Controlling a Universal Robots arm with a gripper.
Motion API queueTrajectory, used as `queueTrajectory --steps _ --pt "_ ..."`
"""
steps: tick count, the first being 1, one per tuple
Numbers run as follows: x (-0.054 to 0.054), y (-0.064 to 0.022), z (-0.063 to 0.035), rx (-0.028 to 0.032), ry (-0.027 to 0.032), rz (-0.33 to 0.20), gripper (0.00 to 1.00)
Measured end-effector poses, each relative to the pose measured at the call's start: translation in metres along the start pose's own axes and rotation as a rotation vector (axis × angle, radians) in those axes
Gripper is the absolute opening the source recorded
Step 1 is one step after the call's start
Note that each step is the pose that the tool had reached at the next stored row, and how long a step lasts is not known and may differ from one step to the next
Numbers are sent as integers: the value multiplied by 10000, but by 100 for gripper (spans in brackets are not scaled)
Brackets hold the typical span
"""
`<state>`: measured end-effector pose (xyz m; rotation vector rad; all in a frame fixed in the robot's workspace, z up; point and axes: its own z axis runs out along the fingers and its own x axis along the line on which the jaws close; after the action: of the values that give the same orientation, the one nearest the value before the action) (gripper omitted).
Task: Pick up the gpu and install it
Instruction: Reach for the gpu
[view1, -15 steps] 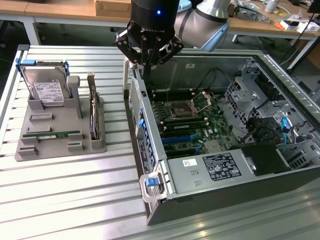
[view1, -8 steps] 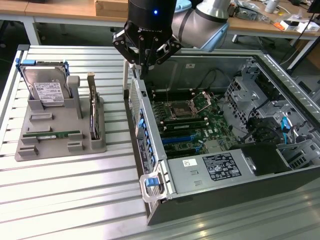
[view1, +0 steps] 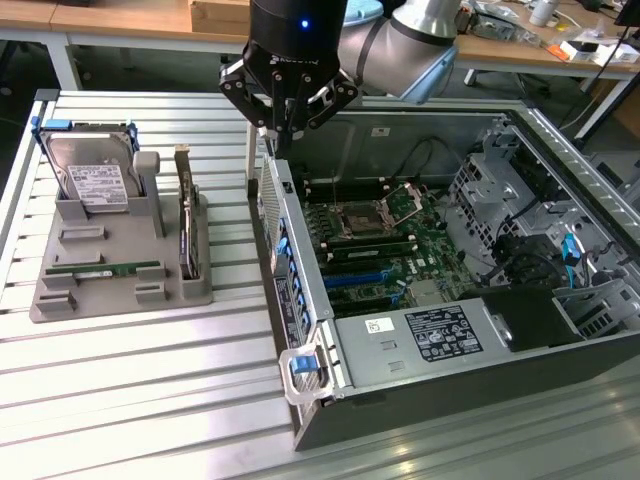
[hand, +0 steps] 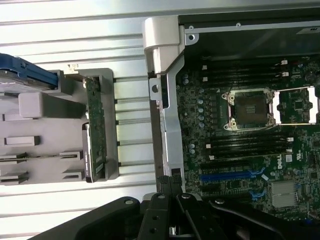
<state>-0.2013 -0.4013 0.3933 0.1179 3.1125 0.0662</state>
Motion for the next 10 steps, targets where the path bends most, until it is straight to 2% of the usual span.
queueTrajectory --steps 10 --pt "71 -8 -2 0 0 0 11"
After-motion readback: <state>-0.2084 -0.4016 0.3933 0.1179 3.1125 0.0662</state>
